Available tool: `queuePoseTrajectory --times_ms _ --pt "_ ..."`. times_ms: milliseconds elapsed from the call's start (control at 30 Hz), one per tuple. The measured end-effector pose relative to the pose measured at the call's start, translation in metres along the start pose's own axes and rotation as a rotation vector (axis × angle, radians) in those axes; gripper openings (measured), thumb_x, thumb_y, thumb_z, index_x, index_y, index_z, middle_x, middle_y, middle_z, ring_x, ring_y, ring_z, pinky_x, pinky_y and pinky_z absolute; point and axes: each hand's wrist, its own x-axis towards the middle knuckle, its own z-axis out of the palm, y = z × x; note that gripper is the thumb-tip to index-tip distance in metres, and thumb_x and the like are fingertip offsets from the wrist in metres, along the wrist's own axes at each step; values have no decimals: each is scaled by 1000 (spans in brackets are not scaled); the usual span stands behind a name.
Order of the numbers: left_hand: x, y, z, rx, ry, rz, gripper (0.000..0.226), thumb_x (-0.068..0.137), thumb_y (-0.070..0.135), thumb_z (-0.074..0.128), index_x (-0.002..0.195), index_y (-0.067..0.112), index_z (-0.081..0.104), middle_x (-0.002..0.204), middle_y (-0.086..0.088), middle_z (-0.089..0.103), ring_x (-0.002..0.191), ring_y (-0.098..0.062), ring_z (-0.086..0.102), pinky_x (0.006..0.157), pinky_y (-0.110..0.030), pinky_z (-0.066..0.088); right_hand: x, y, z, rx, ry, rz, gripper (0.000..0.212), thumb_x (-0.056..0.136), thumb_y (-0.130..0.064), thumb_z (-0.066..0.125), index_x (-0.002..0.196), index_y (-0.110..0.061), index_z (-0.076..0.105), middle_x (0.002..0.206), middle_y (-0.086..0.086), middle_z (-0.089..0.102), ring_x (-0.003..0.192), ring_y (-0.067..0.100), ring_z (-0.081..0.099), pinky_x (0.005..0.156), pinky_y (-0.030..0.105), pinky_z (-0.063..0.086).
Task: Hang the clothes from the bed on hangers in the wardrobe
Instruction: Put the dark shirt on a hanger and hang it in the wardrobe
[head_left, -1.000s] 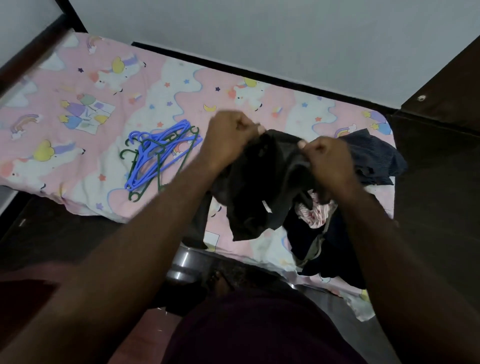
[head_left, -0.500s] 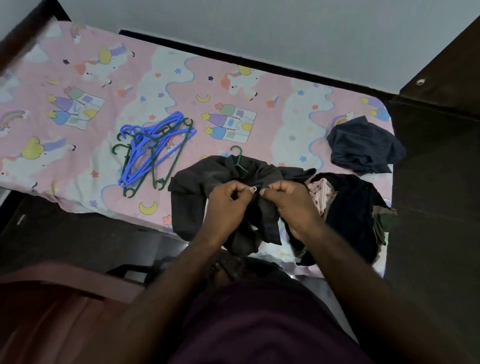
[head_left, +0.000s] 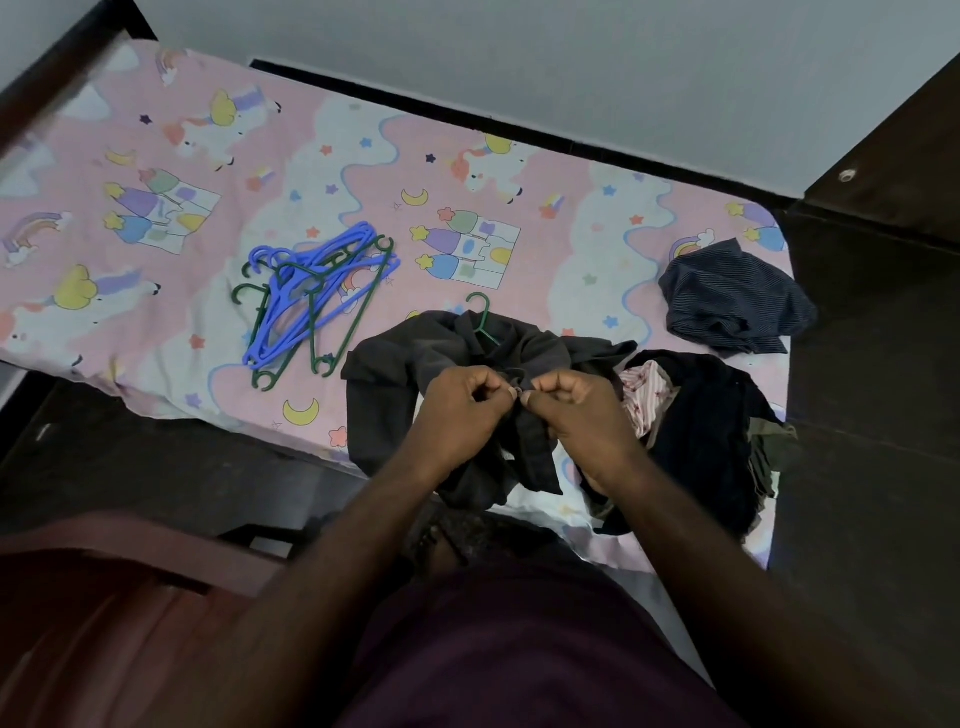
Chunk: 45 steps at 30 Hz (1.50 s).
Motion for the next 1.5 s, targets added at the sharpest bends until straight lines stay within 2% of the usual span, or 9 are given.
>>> queuePoseTrajectory --times_ms 167,300,467,600,800,1033,1233,1333,1500 --pt "-1 -5 -1 90 -85 10 16 89 13 64 76 7 71 72 -3 70 68 -15 65 66 -27 52 -4 7 -2 -177 -47 7 17 93 -2 59 81 -12 66 56 -6 61 49 4 50 53 20 42" --pt "0 -7 -5 161 -178 26 16 90 12 63 78 8 72 71 3 69 63 -2 60 61 -14 46 -3 10 -8 -296 -134 39 16 97 -5 52 86 -11 62 65 14 57 61 22 51 60 37 46" --pt "-5 -10 1 170 -257 -25 24 90 5 56 69 -2 64 64 -10 63 58 -15 54 61 -31 45 0 10 -8 -581 -104 -63 11 89 -11 65 78 -12 66 58 4 65 49 7 55 55 24 45" --pt "-13 -10 9 -12 -207 -206 34 89 5 52 56 0 46 54 -9 37 51 -13 32 53 -30 29 3 9 0 -883 -83 -200 9 85 -13 66 76 -9 66 68 2 67 68 19 62 66 32 49" --pt "-16 -16 13 -309 -68 -389 30 96 14 54 82 -9 69 88 -30 68 75 -24 59 73 -44 53 2 8 17 -1150 -123 -320 14 95 -23 55 93 -9 58 83 9 65 81 29 60 64 33 36" --pt "-10 -23 9 -424 -10 -366 35 97 14 55 84 -19 57 74 -20 56 72 -24 47 69 -38 40 10 17 24 -536 2 -75 13 93 -14 57 83 -10 64 70 -3 61 60 1 52 56 12 38" --pt "-8 -23 -1 -514 46 -399 26 92 11 62 90 -14 66 83 -23 65 77 -24 57 76 -37 48 13 23 26 -132 -94 46 16 99 -12 53 88 -10 65 75 -5 64 68 2 57 66 20 46" --pt "-4 -21 -8 -519 27 -387 22 94 10 60 93 -10 69 90 -25 69 81 -24 62 82 -36 53 13 20 23 -96 -112 51 12 98 -9 54 95 -12 65 75 -5 67 65 0 60 62 16 47" --pt "-3 -19 -7 -390 -41 -347 20 94 12 60 85 0 73 81 -19 70 74 -18 62 77 -37 53 20 20 16 -567 -68 -156 7 88 -10 64 87 -17 63 77 4 68 68 17 62 65 32 52"
